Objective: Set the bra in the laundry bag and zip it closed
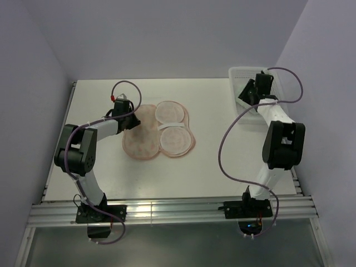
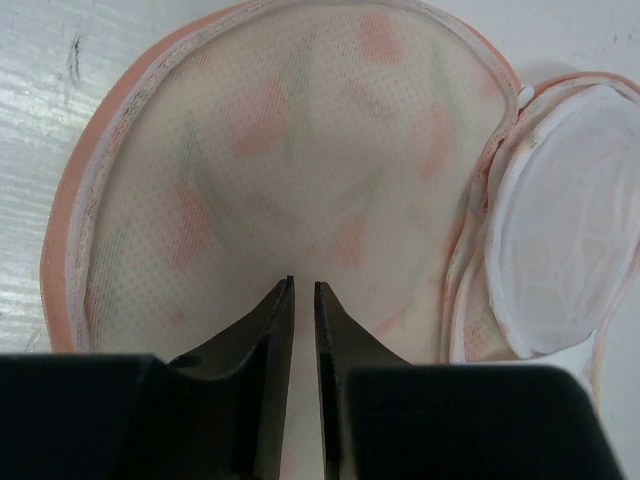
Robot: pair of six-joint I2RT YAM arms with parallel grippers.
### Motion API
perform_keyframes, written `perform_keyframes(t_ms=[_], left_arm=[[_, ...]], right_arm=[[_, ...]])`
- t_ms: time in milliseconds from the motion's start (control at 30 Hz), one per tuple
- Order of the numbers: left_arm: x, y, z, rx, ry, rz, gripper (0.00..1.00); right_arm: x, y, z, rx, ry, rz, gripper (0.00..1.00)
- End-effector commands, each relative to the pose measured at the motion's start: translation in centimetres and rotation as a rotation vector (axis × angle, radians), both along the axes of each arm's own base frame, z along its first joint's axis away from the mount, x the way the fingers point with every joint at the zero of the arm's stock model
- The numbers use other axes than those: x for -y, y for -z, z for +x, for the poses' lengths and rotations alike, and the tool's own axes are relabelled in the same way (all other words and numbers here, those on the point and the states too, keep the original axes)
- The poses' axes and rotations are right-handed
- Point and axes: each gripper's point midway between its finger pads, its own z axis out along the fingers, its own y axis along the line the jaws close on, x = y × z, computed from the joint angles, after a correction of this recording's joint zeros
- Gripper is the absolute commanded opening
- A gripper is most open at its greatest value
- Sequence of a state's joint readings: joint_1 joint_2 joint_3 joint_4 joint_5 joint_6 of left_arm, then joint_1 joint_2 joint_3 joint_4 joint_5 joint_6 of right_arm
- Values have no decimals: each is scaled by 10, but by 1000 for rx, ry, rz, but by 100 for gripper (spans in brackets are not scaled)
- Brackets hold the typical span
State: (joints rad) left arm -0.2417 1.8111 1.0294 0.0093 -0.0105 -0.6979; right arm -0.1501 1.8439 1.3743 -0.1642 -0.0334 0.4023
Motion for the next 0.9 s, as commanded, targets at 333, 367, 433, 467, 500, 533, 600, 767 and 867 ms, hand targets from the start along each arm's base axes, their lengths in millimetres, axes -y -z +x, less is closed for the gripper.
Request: perform_keyframes(t_ms=[333,367,433,467,500,533,600,767,867], left_arm=[[0,-11,7,108,1,-14,20],[4,-34,9,153,5,-39,20],[14,-67,8,216,28,-85,22],[22,-104,6,285,62,-127,24],[26,-122,2,312,81,-140,26],[30,-140,-2,339,98,-152,31],[38,-188,-17,413,161,-195,36],[41,-253,-68,519,317,-190,53],[32,-253,-91,530,346,-139,53]], right_arm=[[-190,-77,-24,341,-465,284,24],[-171,-72,-19,316,-405,278,23],[-133,-82,1,338,-308,251,23],[-92,-74,4,299,-207,216,24],[-73,-84,12,317,-155,172,24],[-44,-79,18,307,-59,91,24],[-8,-82,25,267,32,13,27],[49,-25,37,55,151,-101,40],[74,-16,55,6,178,-100,50]])
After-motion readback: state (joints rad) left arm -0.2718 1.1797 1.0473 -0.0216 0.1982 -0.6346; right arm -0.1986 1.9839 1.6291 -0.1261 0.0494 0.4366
